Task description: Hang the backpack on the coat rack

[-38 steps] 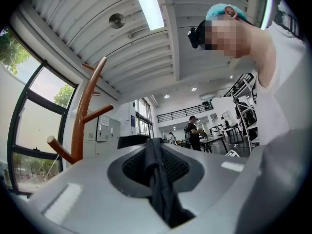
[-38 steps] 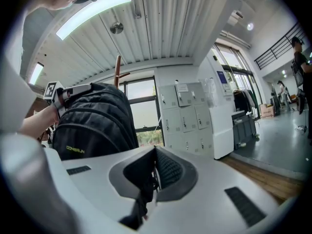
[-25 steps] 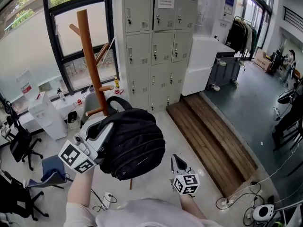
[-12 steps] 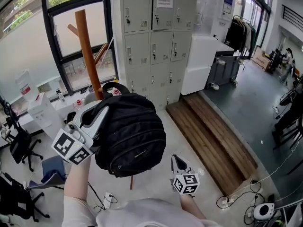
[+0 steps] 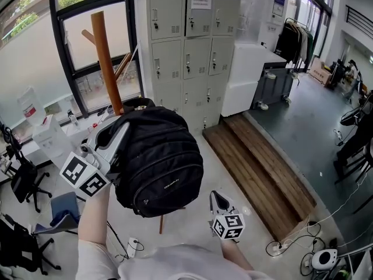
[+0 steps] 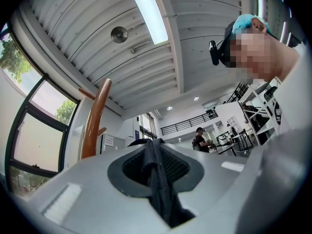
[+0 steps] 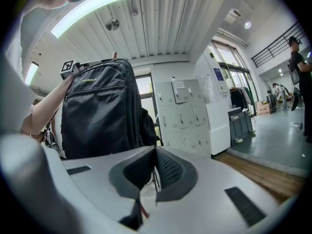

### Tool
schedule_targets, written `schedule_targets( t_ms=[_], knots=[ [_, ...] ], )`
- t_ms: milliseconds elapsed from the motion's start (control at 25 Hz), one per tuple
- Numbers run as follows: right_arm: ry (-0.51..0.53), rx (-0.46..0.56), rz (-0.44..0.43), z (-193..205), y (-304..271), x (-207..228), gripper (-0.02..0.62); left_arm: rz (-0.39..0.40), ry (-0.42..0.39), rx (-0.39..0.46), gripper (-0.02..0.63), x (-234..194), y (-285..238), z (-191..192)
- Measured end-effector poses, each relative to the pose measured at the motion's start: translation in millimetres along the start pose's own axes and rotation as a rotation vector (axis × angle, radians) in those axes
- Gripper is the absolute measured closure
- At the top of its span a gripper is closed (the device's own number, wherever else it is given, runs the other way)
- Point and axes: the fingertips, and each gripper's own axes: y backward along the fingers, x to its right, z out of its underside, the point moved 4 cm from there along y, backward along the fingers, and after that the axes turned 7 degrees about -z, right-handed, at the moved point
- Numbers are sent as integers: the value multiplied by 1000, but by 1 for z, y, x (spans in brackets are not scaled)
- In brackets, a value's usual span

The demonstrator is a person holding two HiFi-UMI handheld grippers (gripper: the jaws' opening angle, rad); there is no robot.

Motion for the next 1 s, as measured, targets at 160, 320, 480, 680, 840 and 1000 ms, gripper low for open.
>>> schedule_targets(
  t_ms=[160,320,480,680,840,1000],
  knots=[
    [-2,-2,0,1,-1,-1,588,-5,-7,22,541,-3,0,-9],
    [-3,-9,-3,2,-3,-1,588,-11,-5,26,541,-7,-2,-10],
    [-2,-14,-6,2,-2,-2,588,-5,-7,38,541,-5,-1,-14],
    [-3,-16,-5,2,-3,-2,588,-5,-54,69,541,-4,0,-28],
    [-2,-14,-8,4,-3,-2,588,-17,-40,60,541,-8,0,-22],
    [-3,-19,-13,5,-2,-3,588,-24,26,24,541,-11,0,-3]
  ],
)
